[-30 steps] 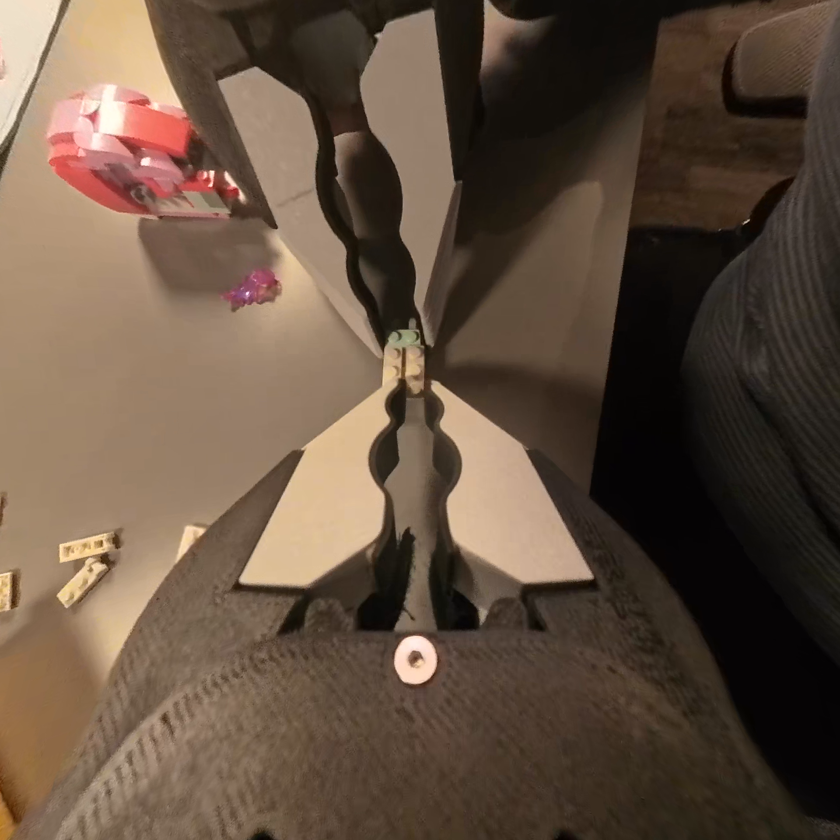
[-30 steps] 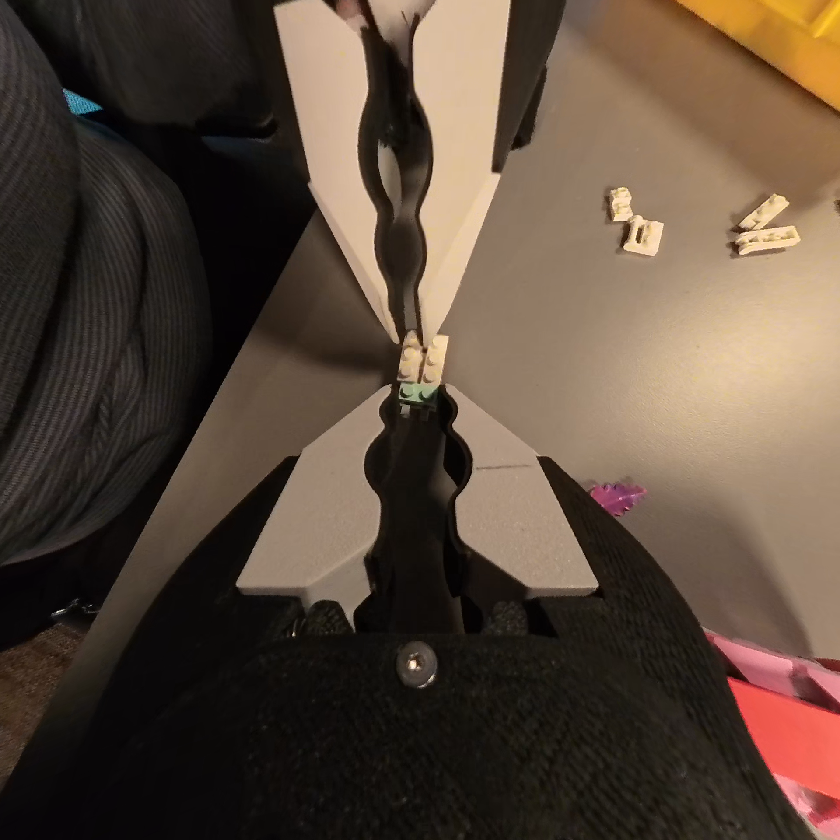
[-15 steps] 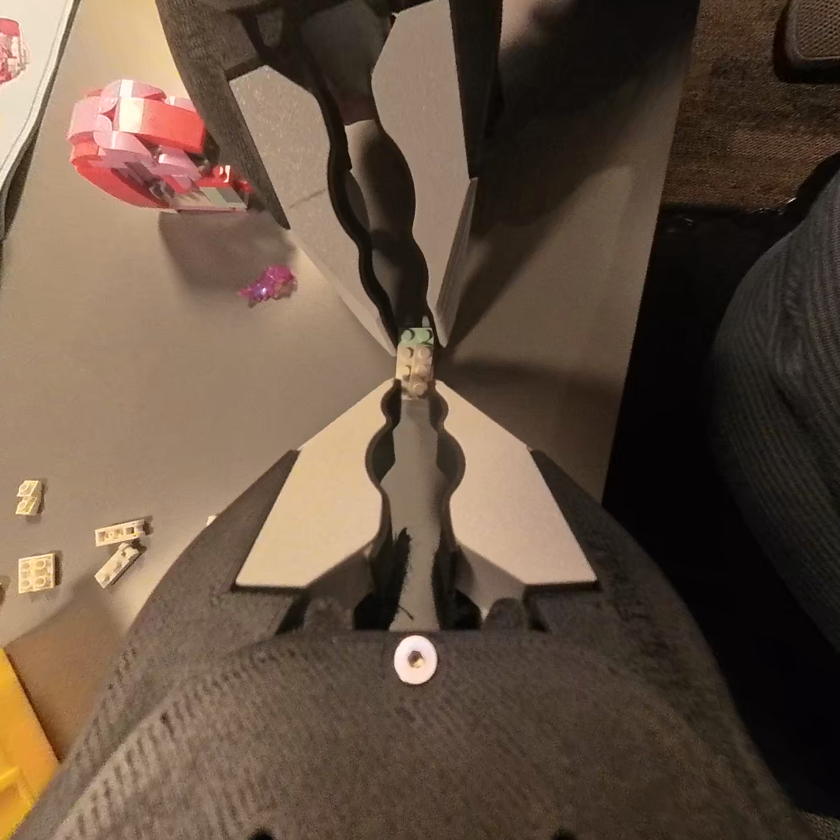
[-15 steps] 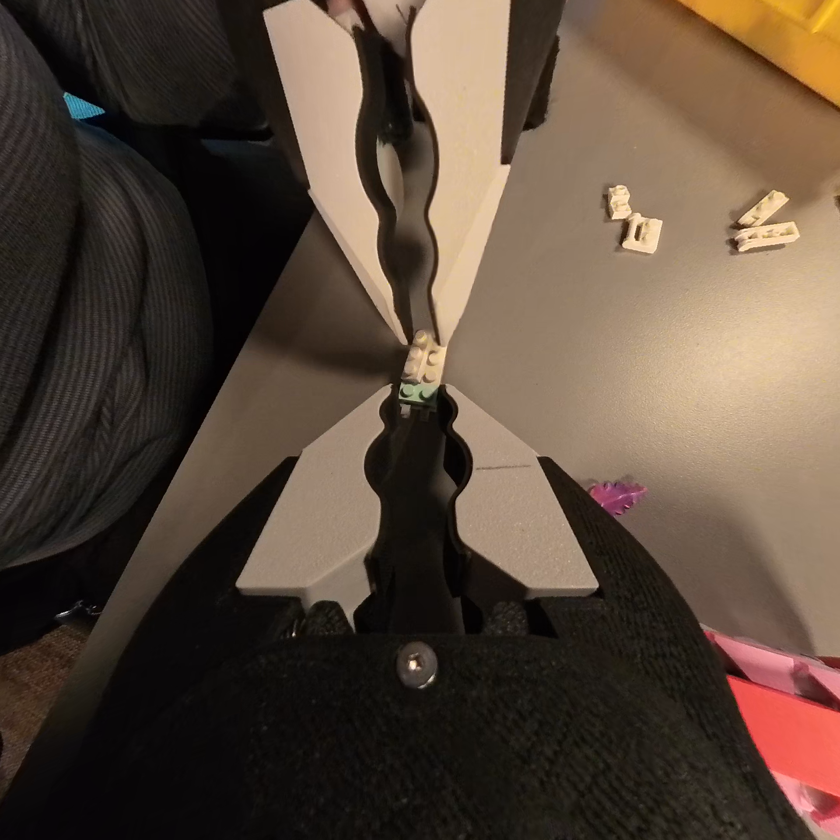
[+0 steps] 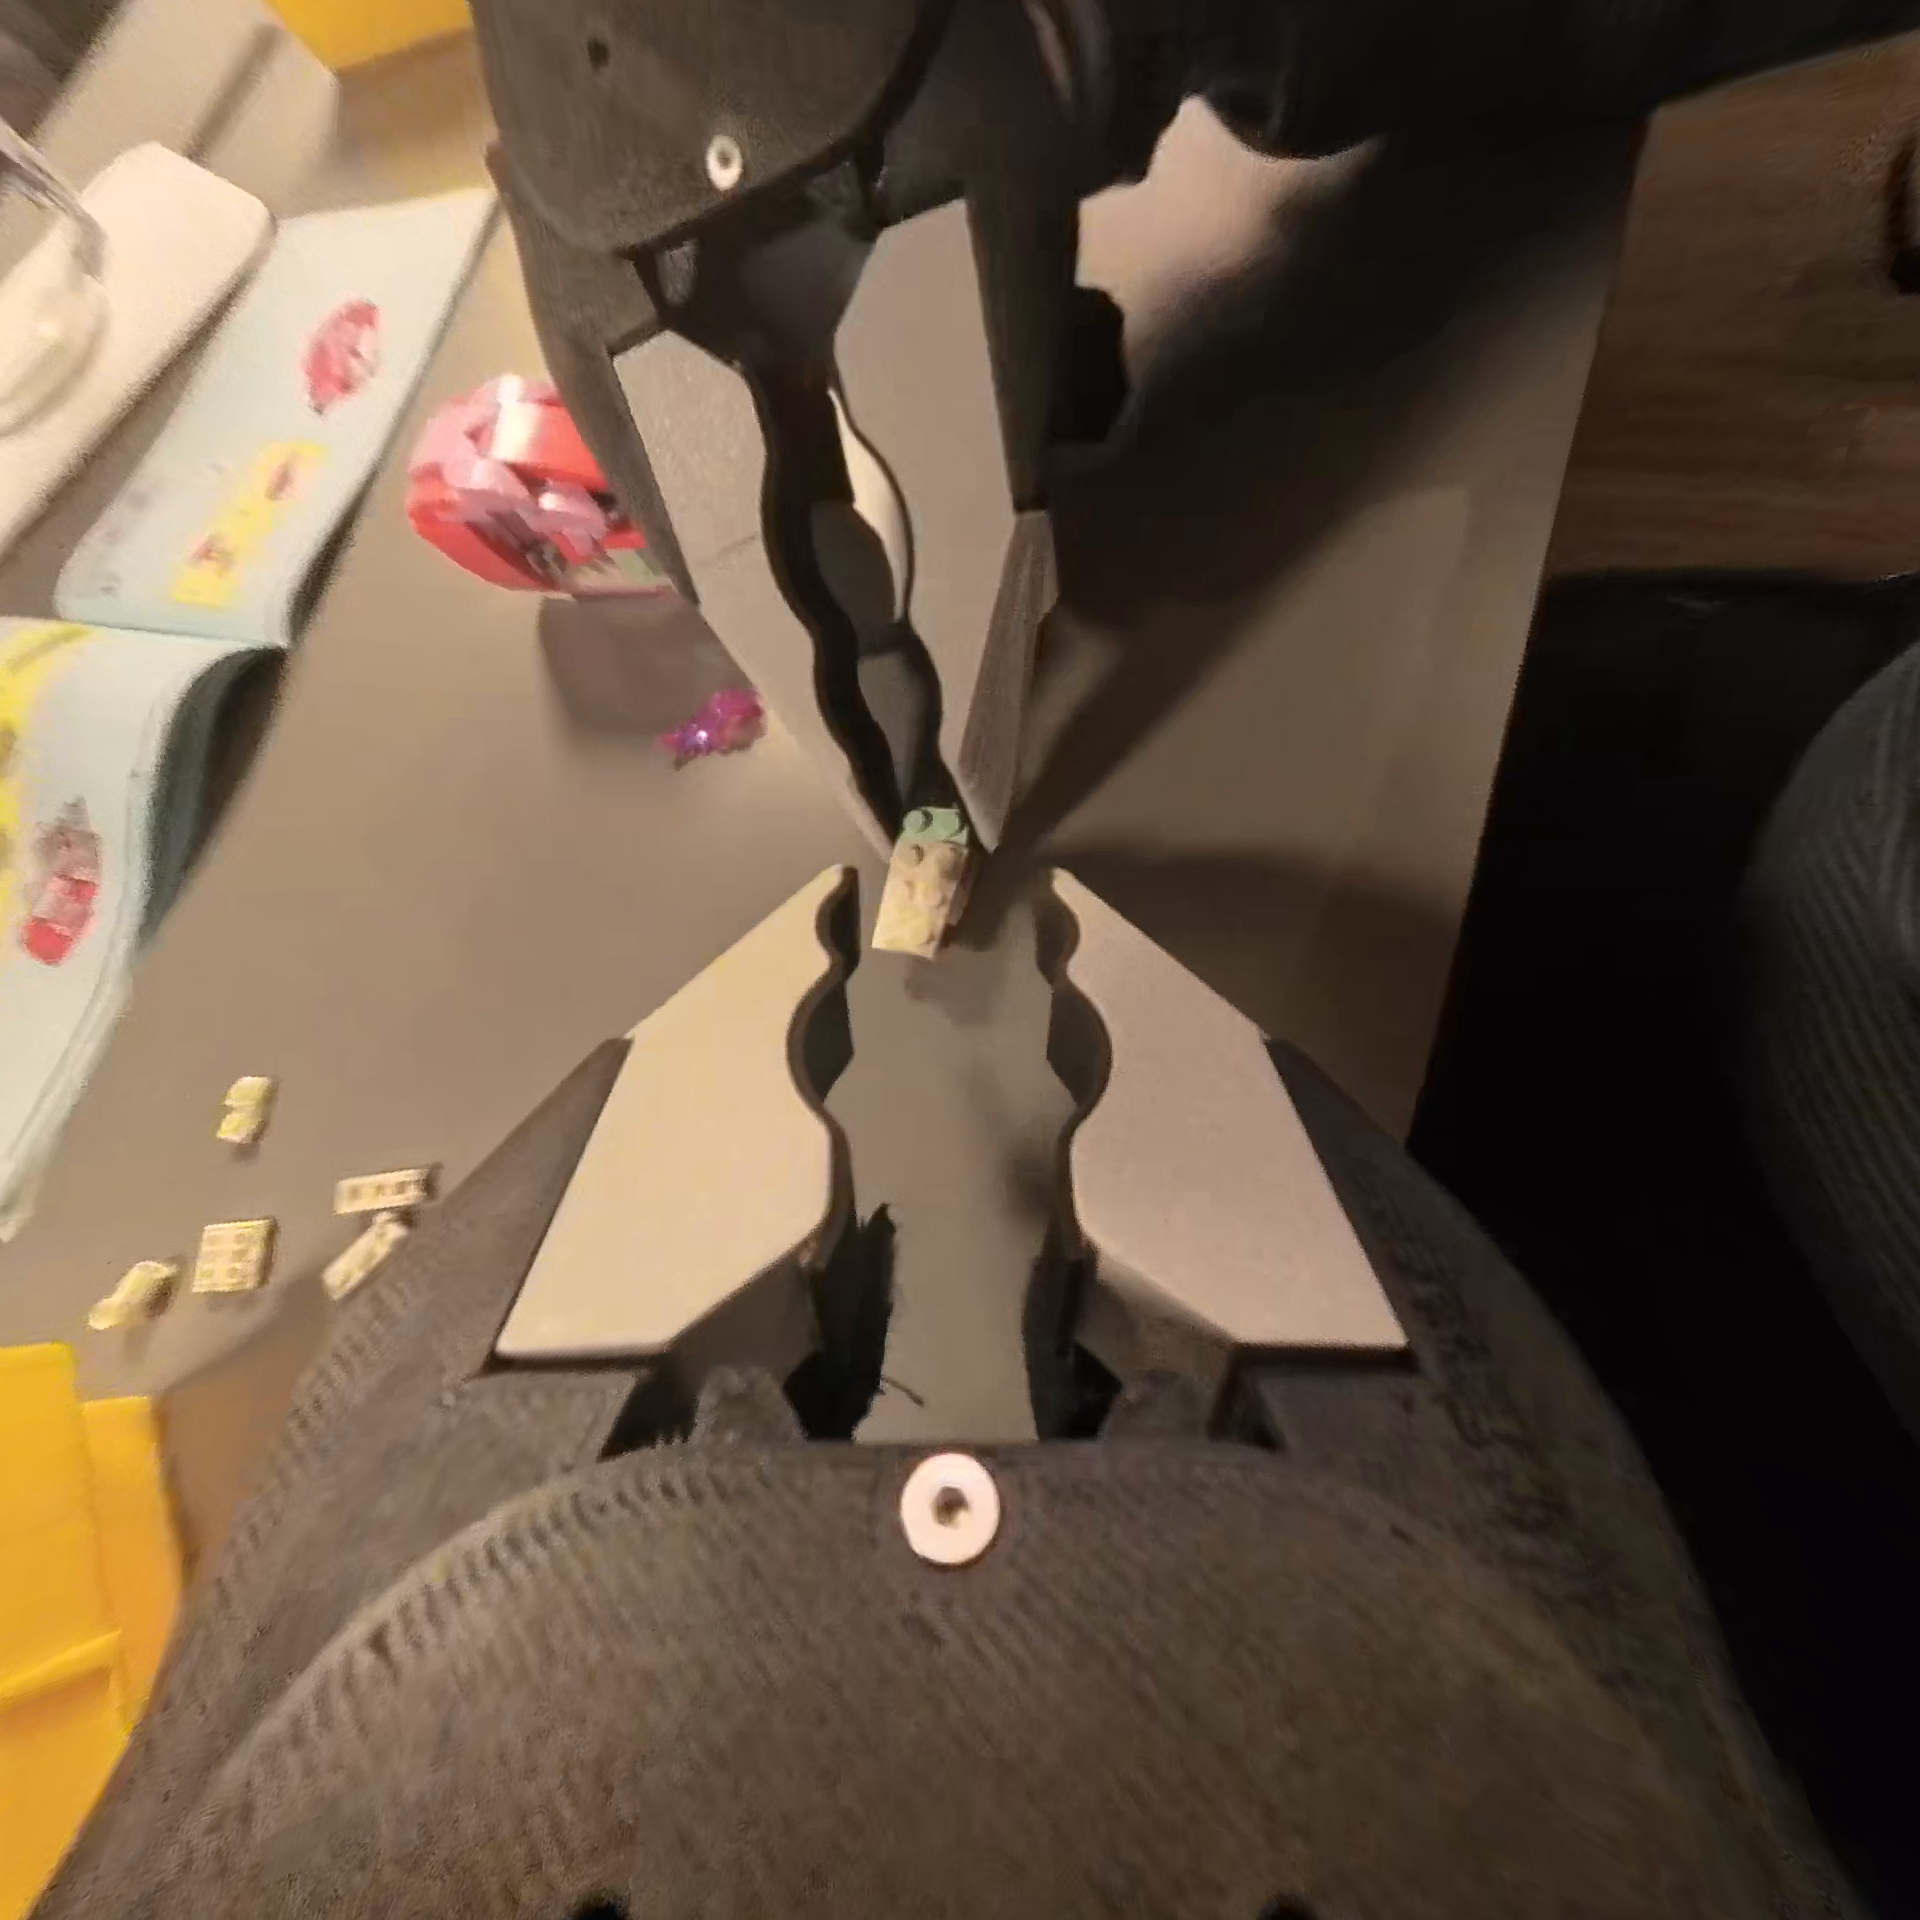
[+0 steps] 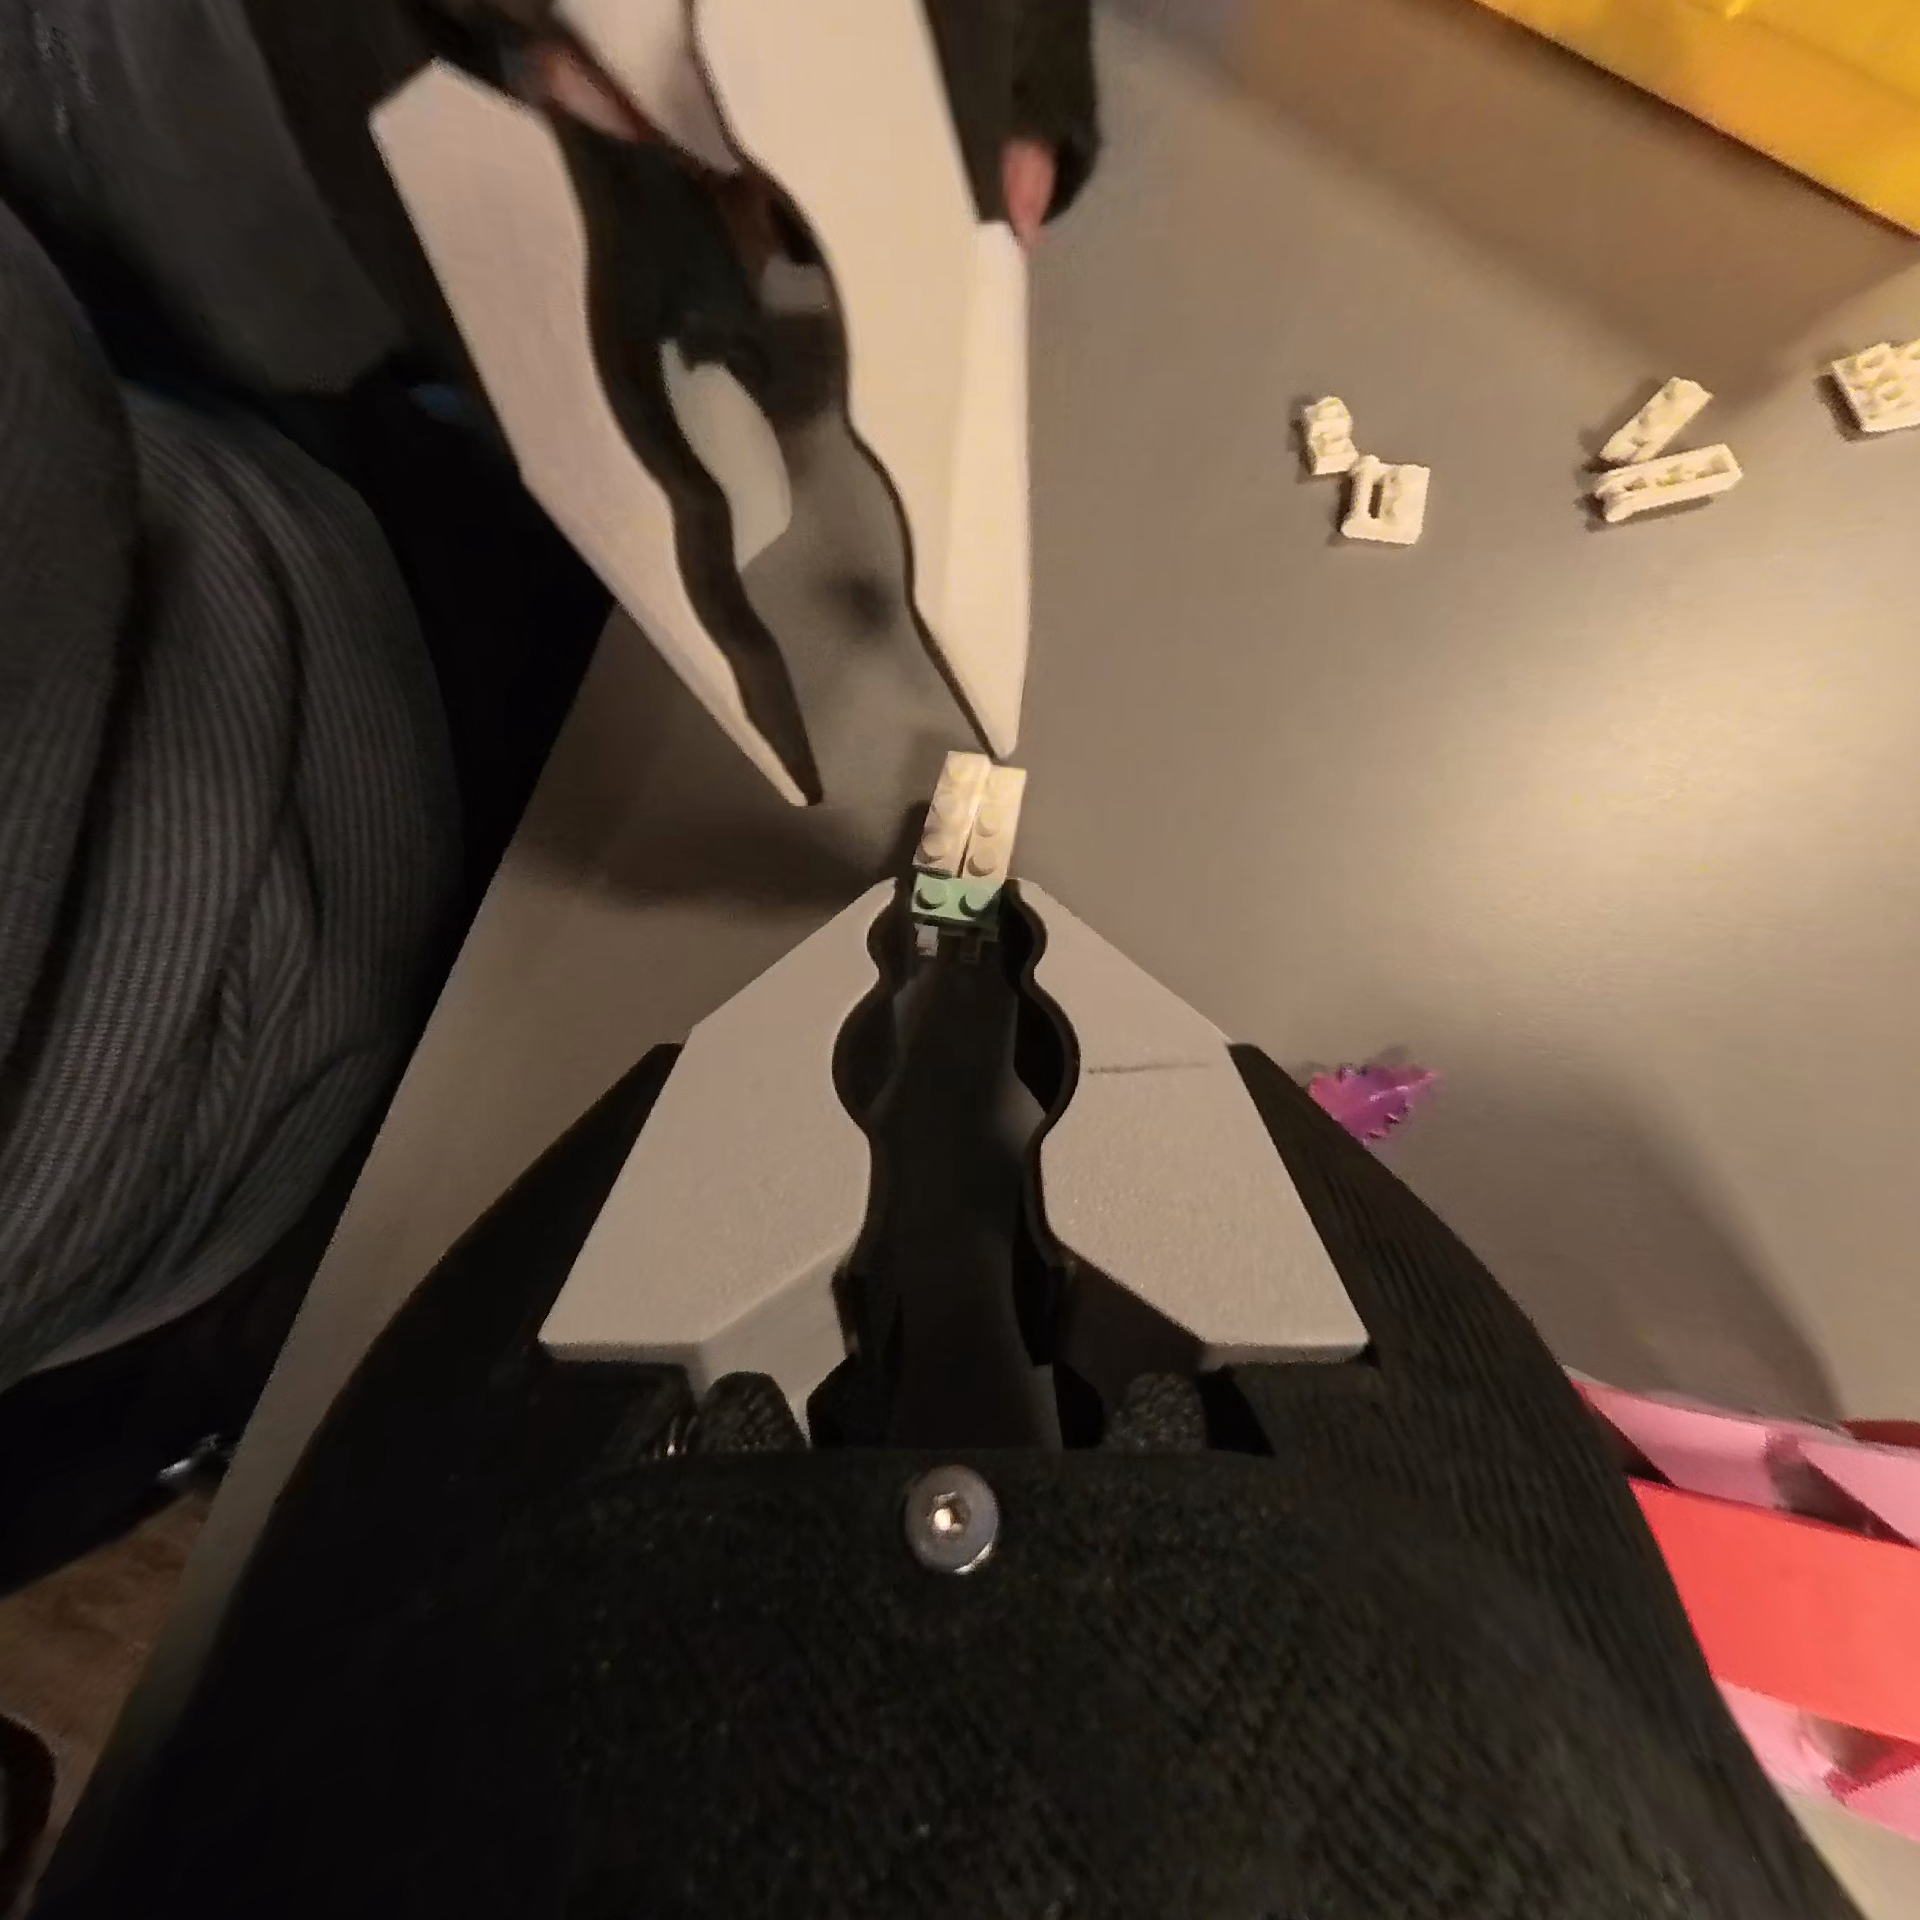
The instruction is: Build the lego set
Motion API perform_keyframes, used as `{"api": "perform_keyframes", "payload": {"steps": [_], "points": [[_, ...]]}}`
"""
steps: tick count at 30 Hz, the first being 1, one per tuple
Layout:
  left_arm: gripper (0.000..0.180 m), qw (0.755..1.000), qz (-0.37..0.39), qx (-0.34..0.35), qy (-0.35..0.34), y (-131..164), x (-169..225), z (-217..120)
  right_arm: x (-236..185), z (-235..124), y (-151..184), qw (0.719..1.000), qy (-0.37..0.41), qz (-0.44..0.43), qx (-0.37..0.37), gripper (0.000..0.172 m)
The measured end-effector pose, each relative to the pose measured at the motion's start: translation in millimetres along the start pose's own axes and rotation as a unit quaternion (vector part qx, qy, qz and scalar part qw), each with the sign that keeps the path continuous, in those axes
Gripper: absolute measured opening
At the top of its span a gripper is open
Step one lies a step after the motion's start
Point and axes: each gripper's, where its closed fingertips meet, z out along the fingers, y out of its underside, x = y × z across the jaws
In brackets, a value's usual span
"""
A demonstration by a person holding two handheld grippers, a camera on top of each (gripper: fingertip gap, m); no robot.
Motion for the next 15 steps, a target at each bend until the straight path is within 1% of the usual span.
{"api": "perform_keyframes", "payload": {"steps": [3,6,10,12,15], "points": [[0.037,0.992,0.090,0.002,-0.090,1.0,-7.6,0.3,3.2,-3.5,-5.5,1.000,0.002,0.021,0.018,0.016],[0.039,0.969,0.185,-0.001,-0.166,-3.5,-14.9,-2.2,3.4,-8.4,-13.2,0.998,-0.002,0.037,0.042,0.016],[0.033,0.942,0.265,0.012,-0.207,-15.9,-13.9,-5.6,3.8,-14.2,-20.3,0.996,-0.009,0.053,0.067,0.016],[0.030,0.933,0.290,0.000,-0.212,-14.5,-13.8,-4.2,3.7,-16.0,-22.9,0.995,-0.011,0.057,0.075,0.016],[0.030,0.924,0.313,-0.020,-0.219,-8.9,-16.0,-1.7,3.7,-17.1,-25.3,0.995,-0.014,0.061,0.083,0.016]]}}
